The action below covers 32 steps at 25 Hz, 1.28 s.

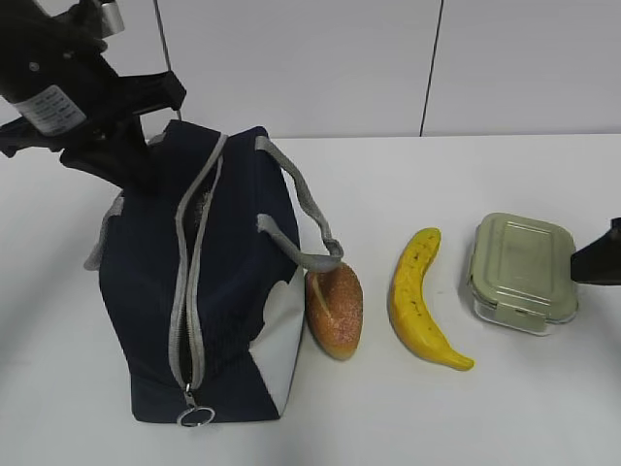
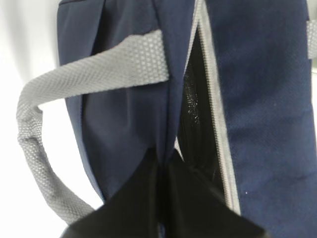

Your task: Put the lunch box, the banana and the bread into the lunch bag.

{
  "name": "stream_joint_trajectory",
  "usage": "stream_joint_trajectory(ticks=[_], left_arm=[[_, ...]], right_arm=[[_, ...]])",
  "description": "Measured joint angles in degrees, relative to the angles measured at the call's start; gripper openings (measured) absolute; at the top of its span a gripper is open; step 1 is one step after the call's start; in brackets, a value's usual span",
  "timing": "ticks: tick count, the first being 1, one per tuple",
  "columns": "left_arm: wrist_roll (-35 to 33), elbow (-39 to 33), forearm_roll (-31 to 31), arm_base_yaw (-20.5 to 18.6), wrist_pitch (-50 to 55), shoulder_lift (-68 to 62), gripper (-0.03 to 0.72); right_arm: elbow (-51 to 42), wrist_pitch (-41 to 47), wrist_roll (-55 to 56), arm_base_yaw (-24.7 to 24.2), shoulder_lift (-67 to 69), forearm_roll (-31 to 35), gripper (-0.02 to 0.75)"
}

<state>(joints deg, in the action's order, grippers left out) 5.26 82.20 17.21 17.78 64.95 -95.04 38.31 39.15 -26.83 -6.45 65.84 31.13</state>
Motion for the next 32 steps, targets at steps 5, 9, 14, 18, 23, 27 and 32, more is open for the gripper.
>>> stream_joint_trajectory(ticks=[5,9,14,18,23,27,32], left_arm=[[-0.04,0.00,0.00,0.00,0.00,0.00,0.000],[-0.04,0.00,0.00,0.00,0.00,0.00,0.000],[-0.04,0.00,0.00,0.00,0.00,0.00,0.000],[-0.04,0.00,0.00,0.00,-0.06,0.00,0.000],[-0.04,0.00,0.00,0.00,-0.06,0.00,0.000],[-0.07,0.00,0.00,0.00,-0.06,0.00,0.000],[-0.07,0.00,0.00,0.00,-0.06,0.00,0.000]], right_arm=[[3.73,0.12,-4.05,-2.53,8.10,4.52,0.451],[5.68,1.86,-10.68,-7.18,12.99,13.13,0.451],[7.87,4.63,-14.38,-11.15,19.37,17.11,0.451],[10.89,7.70,-16.63,-14.63,25.63,19.65,0.451],[13.69,9.60,-19.26,-15.72,31.67,20.63,0.451],[13.94,8.95,-19.93,-15.66,34.22,19.40,0.451],[14.01,6.79,-20.09,-15.66,34.76,18.75,0.451]])
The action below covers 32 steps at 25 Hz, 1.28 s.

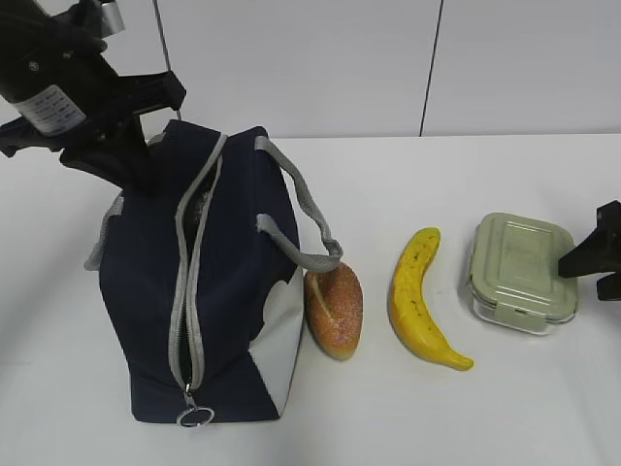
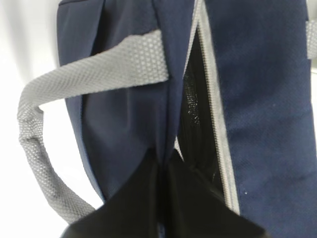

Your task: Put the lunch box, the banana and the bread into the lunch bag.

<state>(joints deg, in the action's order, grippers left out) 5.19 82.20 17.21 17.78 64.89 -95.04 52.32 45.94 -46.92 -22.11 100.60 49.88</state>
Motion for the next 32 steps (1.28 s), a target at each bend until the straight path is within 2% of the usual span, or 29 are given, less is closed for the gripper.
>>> stream_joint_trajectory(ticks=[10,15,18,32], left_arm=[[0.00,0.00,-0.04,0.00,0.00,0.00,0.000],[0.00,0.00,-0.04,0.00,0.00,0.00,0.000],[0.00,0.00,-0.04,0.00,0.00,0.00,0.000],[0.00,0.00,-0.04,0.00,0.00,0.00,0.000]], right_arm=[[0.00,0.13,-0.09,0.00,0.00,2.18,0.454],[0.05,0.03,-0.09,0.00,0.50,3.49,0.570],[0.29,0.03,-0.09,0.00,2.41,4.04,0.603],[9.41,8.23,-0.09,0.00,12.51,4.50,0.591]])
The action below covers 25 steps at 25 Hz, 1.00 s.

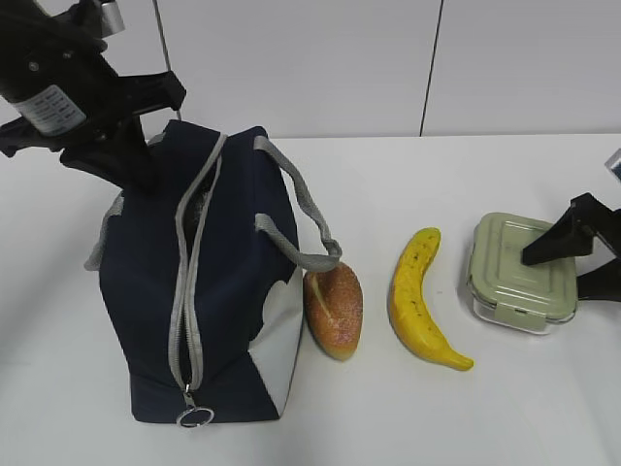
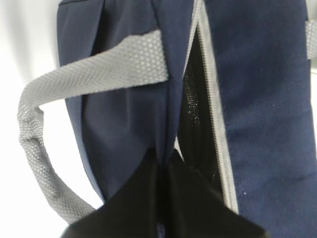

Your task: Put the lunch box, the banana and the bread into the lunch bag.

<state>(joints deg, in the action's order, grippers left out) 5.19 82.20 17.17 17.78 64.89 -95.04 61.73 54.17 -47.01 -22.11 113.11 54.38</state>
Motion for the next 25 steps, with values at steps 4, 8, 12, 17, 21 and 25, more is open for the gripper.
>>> stream_joint_trajectory(ticks=[4,8,12,17,21,25], left_arm=[[0.00,0.00,0.00,0.00,0.00,0.00,0.000],[0.00,0.00,0.00,0.00,0.00,0.00,0.000],[0.00,0.00,-0.06,0.00,0.00,0.00,0.000],[-0.04,0.00,-0.12,0.00,-0.05,0.00,0.000],[-0.04,0.00,-0.12,0.00,-0.05,0.00,0.000],[-0.04,0.00,-0.12,0.00,-0.05,0.00,0.000]], right_arm=[[0.87,1.35,-0.11,0.00,1.64,0.38,0.590],[0.98,2.14,-1.45,0.00,2.38,1.75,0.590],[0.98,2.48,-1.85,0.00,2.51,2.26,0.573],[0.98,3.89,-1.85,0.00,2.51,2.96,0.456],[1.07,5.57,-1.97,0.00,2.51,4.60,0.387],[1.07,5.57,-2.08,0.00,3.12,8.39,0.382]])
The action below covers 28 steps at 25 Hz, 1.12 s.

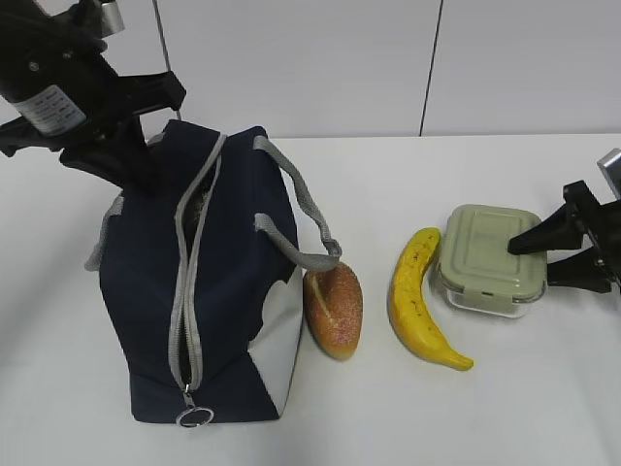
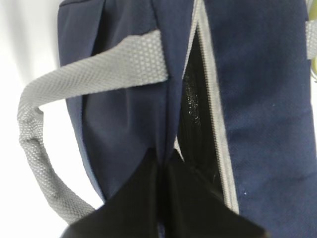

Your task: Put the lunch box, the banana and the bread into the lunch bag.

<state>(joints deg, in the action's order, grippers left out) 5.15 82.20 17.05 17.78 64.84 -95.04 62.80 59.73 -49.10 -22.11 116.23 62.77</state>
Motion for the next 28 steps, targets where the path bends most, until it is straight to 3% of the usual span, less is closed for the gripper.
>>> stream_joint_trajectory(ticks=[8,15,28], left_arm=[[-0.59,0.00,0.15,0.00,-0.12,0.00,0.000],[-3.51,0.00,4.62,0.00,-2.33,0.00,-0.001],[-7.86,0.00,10.58,0.00,-4.52,0.00,-0.001]], right_arm=[[-0.10,4.47,-2.88,0.00,0.25,15.80,0.380],[-0.10,4.10,-3.47,2.32,-5.50,21.43,0.380],[-0.32,5.78,2.15,22.61,-15.82,27.70,0.379]])
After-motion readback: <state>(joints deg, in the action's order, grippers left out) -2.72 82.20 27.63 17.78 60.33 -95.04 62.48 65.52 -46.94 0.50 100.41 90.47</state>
